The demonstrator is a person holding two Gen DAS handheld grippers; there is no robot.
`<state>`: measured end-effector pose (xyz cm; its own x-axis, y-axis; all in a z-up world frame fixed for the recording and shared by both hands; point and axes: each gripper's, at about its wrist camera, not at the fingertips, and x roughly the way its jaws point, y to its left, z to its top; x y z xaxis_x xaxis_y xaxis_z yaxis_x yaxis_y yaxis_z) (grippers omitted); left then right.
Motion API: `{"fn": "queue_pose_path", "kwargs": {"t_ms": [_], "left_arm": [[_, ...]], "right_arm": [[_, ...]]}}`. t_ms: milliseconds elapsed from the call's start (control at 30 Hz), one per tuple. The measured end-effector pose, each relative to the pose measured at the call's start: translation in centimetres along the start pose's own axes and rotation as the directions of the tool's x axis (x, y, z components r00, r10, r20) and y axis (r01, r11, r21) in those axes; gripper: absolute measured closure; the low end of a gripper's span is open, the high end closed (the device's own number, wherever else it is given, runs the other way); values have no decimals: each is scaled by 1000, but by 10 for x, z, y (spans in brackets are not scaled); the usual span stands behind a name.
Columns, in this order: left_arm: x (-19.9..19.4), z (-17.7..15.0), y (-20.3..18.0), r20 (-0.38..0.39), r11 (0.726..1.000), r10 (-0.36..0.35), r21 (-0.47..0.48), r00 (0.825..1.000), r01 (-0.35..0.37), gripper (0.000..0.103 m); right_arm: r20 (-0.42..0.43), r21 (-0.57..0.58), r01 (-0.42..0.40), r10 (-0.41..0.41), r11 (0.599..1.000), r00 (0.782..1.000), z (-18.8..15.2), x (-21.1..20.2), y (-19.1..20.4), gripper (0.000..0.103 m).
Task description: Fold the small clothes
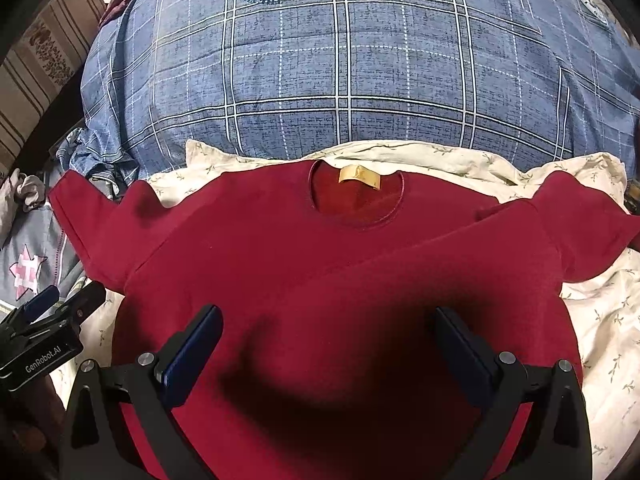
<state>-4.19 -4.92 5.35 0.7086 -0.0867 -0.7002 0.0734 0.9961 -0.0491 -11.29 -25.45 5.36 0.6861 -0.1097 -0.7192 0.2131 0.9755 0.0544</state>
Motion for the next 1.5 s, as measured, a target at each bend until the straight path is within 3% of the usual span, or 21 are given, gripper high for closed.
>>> {"fn": "queue_pose_path", "kwargs": {"t_ms": [600, 767, 900, 1067, 1233, 1267, 1400, 1500], "left_arm": [[-1, 9, 16, 7, 999, 11, -47, 1000, -11, 0], [0, 31, 48, 11, 991, 81, -104, 997, -80, 0], [10, 65, 83, 16, 967, 232, -110, 972, -229, 0], [42, 101, 123, -3, 926, 344, -165, 939, -340, 0], [88, 125, 135, -25, 898, 437, -56, 899, -437, 1], [96, 126, 139, -44, 892, 447, -55, 893, -449, 5], [112, 128, 160, -83, 885, 442, -121, 893, -449, 6], [118, 130, 159, -51, 886, 449, -105, 892, -452, 10]], "right_arm": [[-5, -19, -23, 22, 1000, 1000, 2, 5, 8, 0], [-14, -37, -47, 47, 998, 999, 3, 4, 10, 0], [-12, -50, -69, 68, 996, 998, 6, 2, 12, 0], [-28, -65, -80, 78, 995, 997, 3, 6, 19, 0], [-54, -100, -105, 99, 989, 994, 2, 8, 28, 0], [-67, -101, -121, 115, 987, 991, 1, 9, 29, 0], [-83, -105, -127, 119, 986, 989, -1, 12, 30, 0], [-86, -108, -128, 119, 986, 989, 0, 13, 33, 0]]}}
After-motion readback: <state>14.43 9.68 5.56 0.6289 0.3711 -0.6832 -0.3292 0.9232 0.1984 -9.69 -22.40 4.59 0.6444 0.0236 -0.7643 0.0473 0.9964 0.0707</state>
